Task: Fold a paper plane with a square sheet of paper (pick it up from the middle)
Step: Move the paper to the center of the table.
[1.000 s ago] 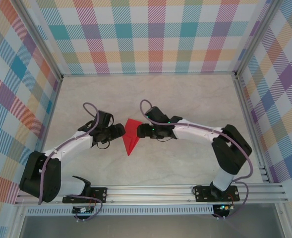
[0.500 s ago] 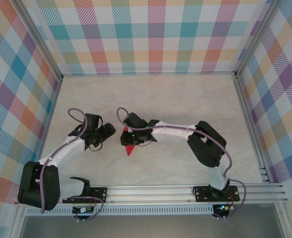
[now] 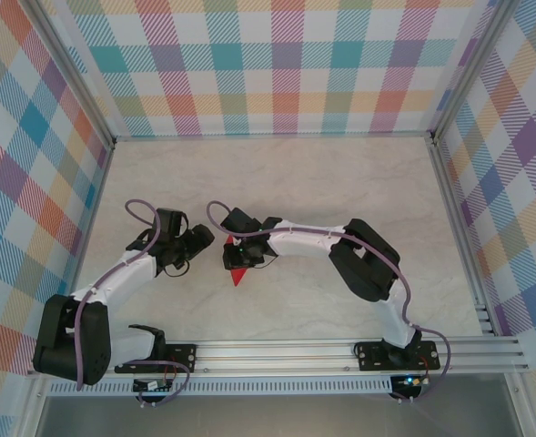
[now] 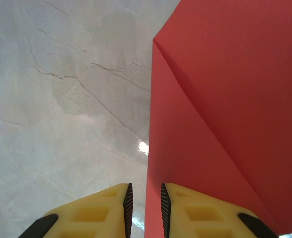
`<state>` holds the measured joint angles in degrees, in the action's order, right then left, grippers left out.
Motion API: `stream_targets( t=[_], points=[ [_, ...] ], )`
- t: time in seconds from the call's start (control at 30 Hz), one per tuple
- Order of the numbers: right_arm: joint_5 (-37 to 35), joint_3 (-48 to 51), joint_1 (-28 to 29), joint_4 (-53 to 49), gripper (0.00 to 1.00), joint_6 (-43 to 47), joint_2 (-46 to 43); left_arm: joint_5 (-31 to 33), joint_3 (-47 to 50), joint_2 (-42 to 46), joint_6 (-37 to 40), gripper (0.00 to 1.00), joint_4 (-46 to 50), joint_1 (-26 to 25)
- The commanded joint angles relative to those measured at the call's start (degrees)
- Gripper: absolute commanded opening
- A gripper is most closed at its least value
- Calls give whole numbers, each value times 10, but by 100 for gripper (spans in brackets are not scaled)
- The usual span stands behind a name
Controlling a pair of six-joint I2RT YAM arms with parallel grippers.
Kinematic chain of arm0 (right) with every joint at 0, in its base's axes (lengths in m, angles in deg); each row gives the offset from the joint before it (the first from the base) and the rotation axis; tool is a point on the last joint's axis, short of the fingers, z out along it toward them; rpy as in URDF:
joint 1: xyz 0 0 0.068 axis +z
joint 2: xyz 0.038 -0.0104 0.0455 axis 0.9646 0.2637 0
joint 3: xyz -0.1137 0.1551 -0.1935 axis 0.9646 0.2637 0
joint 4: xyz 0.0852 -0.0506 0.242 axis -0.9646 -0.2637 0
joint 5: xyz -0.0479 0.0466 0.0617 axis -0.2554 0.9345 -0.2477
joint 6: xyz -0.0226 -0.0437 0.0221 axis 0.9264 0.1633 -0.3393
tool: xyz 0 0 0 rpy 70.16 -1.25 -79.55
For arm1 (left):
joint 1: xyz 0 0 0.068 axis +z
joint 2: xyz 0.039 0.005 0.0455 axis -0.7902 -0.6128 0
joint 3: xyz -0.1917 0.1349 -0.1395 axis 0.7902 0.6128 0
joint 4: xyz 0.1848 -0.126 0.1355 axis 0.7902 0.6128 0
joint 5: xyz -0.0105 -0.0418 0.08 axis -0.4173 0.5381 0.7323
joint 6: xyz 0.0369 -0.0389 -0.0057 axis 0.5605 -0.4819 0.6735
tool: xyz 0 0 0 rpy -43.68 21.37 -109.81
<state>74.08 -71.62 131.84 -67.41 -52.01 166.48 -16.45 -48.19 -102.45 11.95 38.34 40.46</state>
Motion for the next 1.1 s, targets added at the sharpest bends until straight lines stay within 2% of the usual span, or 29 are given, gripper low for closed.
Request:
stream_targets(
  t=[0.0, 0.37, 0.67, 0.8, 1.07],
  points=[
    [-8, -21, 3, -41, 24, 29, 17, -21, 4, -9, 9, 81, -12, 12],
    [35, 30, -22, -35, 24, 89, -5, -70, -7, -33, 24, 81, -21, 12],
    [171, 168, -90, 97, 25, 145, -78, -205, -6, -84, 40, 76, -79, 2],
    [214, 204, -118, 145, 25, 127, -88, -247, -3, -106, 35, 70, -120, -20],
    [267, 246, -149, 215, 24, 86, -94, -279, 0, -150, 17, 51, -189, -59]
  ],
)
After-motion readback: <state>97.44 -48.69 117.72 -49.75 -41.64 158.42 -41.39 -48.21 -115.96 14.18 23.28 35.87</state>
